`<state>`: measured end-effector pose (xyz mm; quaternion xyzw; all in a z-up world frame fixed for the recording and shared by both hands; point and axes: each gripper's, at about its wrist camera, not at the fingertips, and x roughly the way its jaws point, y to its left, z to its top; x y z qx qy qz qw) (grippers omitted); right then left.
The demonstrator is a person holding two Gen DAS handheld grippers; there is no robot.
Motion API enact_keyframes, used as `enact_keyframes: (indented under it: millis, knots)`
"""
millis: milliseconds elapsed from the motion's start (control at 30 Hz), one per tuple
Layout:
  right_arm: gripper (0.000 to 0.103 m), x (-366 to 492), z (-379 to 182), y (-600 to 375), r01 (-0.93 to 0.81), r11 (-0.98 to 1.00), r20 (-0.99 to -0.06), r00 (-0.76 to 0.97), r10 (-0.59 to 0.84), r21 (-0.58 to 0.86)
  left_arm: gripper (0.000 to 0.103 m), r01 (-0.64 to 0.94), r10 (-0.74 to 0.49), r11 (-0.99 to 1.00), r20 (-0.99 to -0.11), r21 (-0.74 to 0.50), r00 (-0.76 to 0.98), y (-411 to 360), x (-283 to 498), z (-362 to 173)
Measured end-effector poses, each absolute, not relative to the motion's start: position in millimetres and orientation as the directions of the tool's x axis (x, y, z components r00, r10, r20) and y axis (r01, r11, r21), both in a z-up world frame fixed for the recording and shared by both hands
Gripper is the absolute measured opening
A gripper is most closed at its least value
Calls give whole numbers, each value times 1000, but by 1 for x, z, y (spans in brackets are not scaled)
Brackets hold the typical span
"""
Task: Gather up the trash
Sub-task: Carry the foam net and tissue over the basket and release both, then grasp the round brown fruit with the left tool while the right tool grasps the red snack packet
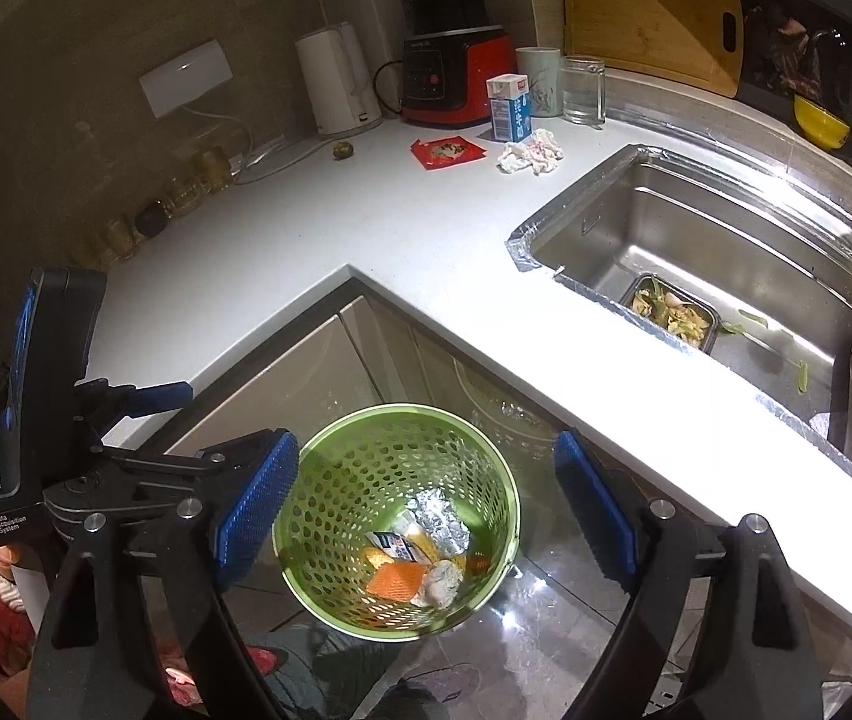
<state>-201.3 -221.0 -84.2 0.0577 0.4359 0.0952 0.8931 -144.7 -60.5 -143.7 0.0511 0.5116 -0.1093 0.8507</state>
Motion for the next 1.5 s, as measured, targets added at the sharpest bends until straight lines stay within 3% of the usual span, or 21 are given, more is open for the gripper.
enact_keyframes:
  millis: [433, 733, 1267, 1500]
  knots:
    - [100, -96, -53, -198, -167, 975, -719, 660, 221, 146, 95, 200, -148, 979, -832, -45, 535, -16, -37, -105]
    - [100, 40, -65, -176, -189, 969, -718, 651, 247, 162, 95, 148, -127, 988, -797, -48, 590, 21, 92, -100]
    - [100, 241, -145, -178, -92, 983, -802, 569, 183, 159, 95, 75, -84, 996, -804, -49, 589, 49, 300, -163]
    - [100, 270, -169, -187, -74, 986, -822, 546, 164, 148, 86, 62, -89, 996, -831, -65, 550, 53, 346, -188]
